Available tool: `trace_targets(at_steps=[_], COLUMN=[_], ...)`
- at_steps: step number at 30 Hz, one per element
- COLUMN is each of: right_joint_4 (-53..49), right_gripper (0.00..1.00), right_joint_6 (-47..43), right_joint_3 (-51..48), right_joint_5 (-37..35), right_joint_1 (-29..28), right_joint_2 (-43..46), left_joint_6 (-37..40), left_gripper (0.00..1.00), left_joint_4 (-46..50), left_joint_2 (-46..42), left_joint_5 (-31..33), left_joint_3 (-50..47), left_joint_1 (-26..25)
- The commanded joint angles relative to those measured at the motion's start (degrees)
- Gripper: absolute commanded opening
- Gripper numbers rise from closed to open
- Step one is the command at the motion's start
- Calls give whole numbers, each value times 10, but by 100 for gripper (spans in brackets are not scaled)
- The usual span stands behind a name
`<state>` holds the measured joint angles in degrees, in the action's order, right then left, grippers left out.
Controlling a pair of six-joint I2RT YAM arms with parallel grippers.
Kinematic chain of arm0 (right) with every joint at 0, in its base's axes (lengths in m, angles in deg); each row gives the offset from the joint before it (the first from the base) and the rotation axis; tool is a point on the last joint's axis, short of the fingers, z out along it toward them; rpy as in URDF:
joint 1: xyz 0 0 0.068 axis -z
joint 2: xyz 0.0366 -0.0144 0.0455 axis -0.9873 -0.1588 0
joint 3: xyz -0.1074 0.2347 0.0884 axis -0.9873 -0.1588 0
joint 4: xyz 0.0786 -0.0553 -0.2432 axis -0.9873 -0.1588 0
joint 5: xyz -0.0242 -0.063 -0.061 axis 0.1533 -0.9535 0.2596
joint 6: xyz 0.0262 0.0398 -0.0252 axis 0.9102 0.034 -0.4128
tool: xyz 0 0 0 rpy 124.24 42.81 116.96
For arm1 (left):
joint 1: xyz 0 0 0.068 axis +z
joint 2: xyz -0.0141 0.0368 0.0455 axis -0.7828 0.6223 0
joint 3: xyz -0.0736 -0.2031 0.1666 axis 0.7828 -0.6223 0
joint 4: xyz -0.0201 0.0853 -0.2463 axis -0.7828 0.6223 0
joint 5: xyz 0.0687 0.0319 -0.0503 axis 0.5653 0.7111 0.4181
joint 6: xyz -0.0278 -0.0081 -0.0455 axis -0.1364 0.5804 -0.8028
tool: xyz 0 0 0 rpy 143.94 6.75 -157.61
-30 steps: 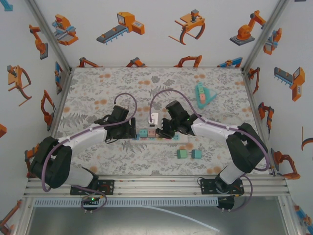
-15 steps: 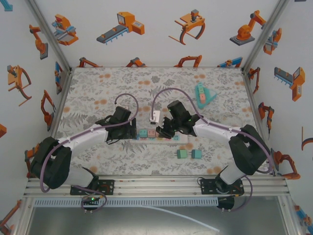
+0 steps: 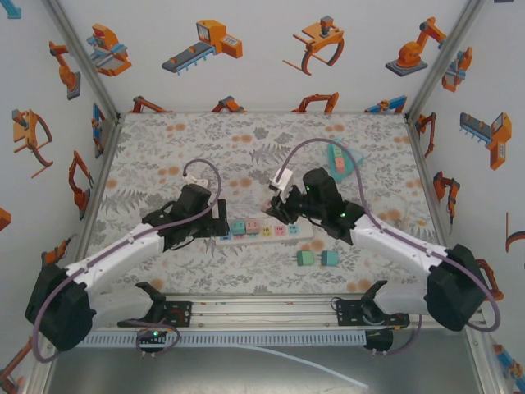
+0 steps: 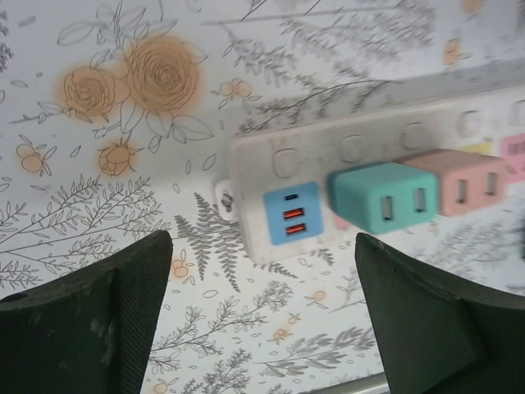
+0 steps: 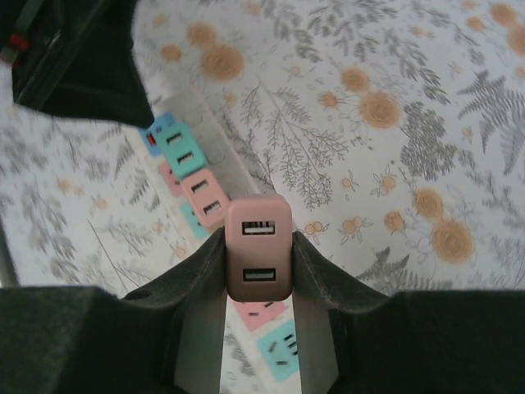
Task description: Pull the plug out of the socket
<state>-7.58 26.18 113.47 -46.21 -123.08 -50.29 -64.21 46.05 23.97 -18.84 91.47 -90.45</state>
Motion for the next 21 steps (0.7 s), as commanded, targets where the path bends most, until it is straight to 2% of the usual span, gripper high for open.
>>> trace_targets(at_steps=[1, 7, 10, 15, 21], right_joint_4=[24, -120, -170, -166, -131], right_gripper=[2, 3, 5, 5, 7], right_joint_6=[255, 476, 552, 676, 786], right_joint_3=[-9, -8, -18, -79, -140], right_joint_5=[-111, -202, -222, -274, -359], right_joint_1=[-4, -8, -11, -47, -136], right_joint_2=[62, 155, 182, 225, 201], left_joint_6=[20, 73, 97, 133, 172], left_gripper=[88, 89, 89, 88, 87], left_joint_4=[-9, -71, -99, -115, -43], left_joint_2=[-58, -156, -185, -218, -208], left_joint_5=[-31, -145, -209, -294, -359], left_joint_3=[-7, -21, -19, -8, 29], left_joint_1=[-8, -21, -34, -68, -101])
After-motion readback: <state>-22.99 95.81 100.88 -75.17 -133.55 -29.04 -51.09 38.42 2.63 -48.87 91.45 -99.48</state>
